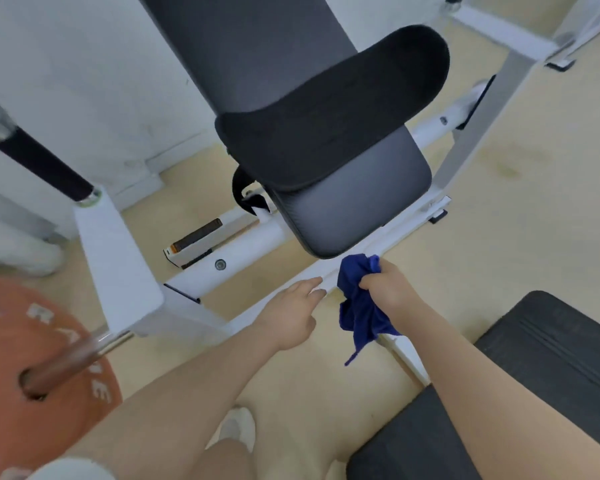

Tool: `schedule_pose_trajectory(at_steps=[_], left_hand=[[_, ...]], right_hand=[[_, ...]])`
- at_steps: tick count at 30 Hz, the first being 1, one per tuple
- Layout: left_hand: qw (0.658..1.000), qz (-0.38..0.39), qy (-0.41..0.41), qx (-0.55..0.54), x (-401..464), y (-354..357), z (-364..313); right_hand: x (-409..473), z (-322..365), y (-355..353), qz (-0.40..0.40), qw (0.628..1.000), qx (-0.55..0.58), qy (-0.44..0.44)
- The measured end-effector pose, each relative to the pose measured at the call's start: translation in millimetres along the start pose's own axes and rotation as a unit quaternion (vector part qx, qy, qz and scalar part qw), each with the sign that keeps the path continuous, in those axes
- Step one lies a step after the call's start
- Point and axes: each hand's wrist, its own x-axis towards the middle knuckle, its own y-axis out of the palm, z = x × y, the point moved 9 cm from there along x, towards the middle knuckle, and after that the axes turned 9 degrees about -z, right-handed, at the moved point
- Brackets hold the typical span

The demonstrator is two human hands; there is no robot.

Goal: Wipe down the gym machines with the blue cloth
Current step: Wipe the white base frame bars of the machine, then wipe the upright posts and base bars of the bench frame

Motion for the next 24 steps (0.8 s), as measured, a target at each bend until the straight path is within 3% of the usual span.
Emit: schedule_pose_trajectory(at_steps=[6, 11, 16, 24], left_hand=[[0.998, 0.026, -0.05, -0.032, -73.4, -113.5, -35.5], [0.989, 0.038, -0.138, -0.03, -134.5, -211.0, -21.6], [0.971, -0.027, -0.232, -0.052, -200.7, -282.0, 18.9], [0.92, -0.135, -0.354, -0.098, -319.0, -317.4, 102.6]], right_hand=[[-95.7, 92.4, -16.1, 0.065, 0.992, -0.105, 0.028], [-137.5, 195.3, 3.5, 0.068, 0.973, -0.213, -0.055], [-179.9, 250.8, 53.2, 0.124, 0.95, -0.272, -0.087], [-221.3, 288.0, 161.3, 0.18, 0.921, -0.319, -0.131]])
